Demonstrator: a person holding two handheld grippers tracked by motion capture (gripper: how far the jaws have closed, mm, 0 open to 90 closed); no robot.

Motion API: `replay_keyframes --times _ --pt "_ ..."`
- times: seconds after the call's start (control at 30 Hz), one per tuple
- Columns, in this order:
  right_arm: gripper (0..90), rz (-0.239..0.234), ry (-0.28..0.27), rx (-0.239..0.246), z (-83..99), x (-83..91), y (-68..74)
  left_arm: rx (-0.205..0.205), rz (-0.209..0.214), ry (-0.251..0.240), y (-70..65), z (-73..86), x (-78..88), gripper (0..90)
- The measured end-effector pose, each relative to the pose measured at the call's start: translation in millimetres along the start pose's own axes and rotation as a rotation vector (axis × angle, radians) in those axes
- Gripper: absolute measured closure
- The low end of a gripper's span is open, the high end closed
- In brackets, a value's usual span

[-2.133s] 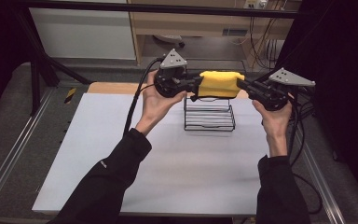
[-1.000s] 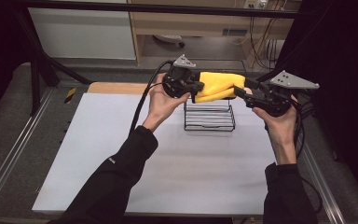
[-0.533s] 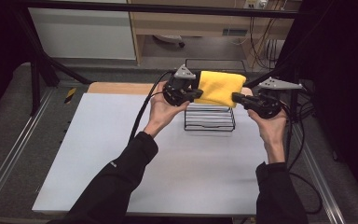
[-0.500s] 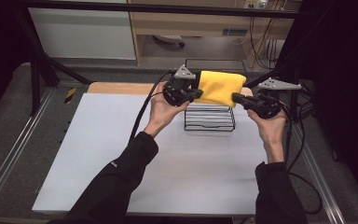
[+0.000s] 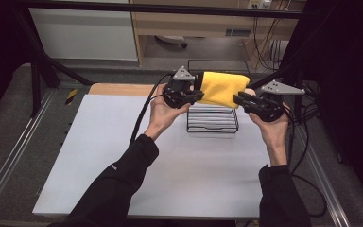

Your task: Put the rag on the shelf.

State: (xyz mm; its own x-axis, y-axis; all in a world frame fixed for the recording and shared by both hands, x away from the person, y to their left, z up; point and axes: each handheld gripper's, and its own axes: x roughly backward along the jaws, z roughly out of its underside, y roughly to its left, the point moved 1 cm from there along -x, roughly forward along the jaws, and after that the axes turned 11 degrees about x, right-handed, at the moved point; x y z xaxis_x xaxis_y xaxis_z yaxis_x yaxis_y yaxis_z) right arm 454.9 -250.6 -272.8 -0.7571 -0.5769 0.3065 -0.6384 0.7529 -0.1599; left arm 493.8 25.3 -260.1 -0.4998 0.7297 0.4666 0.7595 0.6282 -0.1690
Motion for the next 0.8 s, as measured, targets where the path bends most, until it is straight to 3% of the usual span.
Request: replay_keyframes --times 0.2,0.4,0.7,0.8 --pt "39.8 0.004 -0.02 -0.018 -9.9 13.9 5.4 -0.007 -0.019 0.02 1.4 9.3 25.0 59.3" --pt "16.0 0.019 -0.002 -0.037 -7.8 20.1 12.6 -0.006 -0.035 0.046 8.7 34.9 50.4 43.2" --pt "4.2 -0.022 0.045 -0.049 11.4 19.7 33.5 0.029 -0.071 0.096 34.3 91.9 82.8 20.7" --pt "2.4 -0.04 0.058 -0.041 20.9 16.7 42.0 0.05 -0.086 0.079 42.3 117.4 94.2 16.1"
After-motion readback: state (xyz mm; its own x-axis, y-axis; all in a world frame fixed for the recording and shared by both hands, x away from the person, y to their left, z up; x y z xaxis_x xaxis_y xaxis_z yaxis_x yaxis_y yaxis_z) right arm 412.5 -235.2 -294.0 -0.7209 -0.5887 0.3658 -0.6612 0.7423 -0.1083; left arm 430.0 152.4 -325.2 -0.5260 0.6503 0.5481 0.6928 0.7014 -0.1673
